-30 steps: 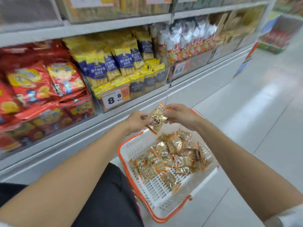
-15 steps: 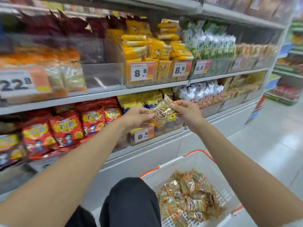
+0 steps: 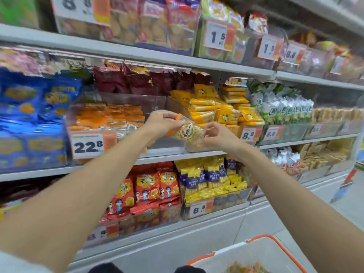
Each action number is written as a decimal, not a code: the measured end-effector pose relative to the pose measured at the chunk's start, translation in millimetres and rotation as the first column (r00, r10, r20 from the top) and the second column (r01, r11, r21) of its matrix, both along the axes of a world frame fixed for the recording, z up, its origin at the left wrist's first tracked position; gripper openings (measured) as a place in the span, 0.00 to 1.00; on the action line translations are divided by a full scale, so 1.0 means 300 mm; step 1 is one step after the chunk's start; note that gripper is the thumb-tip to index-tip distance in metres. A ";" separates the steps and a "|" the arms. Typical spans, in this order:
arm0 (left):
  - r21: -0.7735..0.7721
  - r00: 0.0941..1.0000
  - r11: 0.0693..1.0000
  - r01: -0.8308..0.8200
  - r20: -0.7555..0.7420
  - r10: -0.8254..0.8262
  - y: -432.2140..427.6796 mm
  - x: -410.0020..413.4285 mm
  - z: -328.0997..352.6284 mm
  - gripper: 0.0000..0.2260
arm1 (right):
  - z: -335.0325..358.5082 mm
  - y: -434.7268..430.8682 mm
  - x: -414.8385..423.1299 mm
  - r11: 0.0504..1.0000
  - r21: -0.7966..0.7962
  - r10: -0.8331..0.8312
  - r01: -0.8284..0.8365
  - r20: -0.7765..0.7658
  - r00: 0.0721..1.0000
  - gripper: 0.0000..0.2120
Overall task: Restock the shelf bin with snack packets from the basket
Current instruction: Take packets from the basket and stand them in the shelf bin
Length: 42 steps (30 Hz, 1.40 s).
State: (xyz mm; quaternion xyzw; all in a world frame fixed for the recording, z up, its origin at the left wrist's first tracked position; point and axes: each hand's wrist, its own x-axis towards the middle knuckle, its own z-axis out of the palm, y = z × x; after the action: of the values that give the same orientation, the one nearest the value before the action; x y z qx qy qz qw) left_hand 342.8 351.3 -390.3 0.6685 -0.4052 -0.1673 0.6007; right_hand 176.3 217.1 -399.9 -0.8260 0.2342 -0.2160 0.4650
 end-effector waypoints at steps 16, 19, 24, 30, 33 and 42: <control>0.259 0.817 0.928 -0.269 0.572 0.077 0.168 0.426 0.105 0.20 | 0.046 0.144 0.601 0.926 -0.371 0.019 -0.070 -0.140 0.990 0.14; 0.403 0.794 0.878 -0.259 0.606 -0.045 0.148 0.426 0.060 0.22 | 0.043 0.137 0.625 0.913 -0.368 0.008 -0.174 -0.412 0.911 0.13; 0.536 0.801 0.807 -0.248 0.582 -0.140 0.121 0.413 0.048 0.19 | 0.098 0.168 0.602 0.965 -0.132 0.092 -0.228 -0.643 0.761 0.14; 0.492 0.787 0.809 -0.321 0.613 -0.061 0.155 0.412 0.059 0.10 | 0.047 0.151 0.608 0.946 -0.272 0.046 -0.177 -0.428 0.902 0.14; 0.317 0.723 0.848 -0.425 0.683 0.107 0.162 0.377 0.061 0.11 | 0.008 0.149 0.557 0.924 -0.378 -0.053 0.055 0.016 0.998 0.14; 0.226 0.517 0.941 -0.252 0.853 -0.067 -0.037 -0.081 -0.111 0.09 | -0.289 0.066 0.137 0.889 -0.289 -0.209 0.356 0.436 0.875 0.06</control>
State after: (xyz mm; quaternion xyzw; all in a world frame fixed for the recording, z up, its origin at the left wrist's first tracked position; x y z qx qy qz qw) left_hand 318.4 340.2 -423.6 0.7737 -0.5764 0.1498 0.2159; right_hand 217.3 236.9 -486.7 -0.7924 0.2127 -0.4830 0.3058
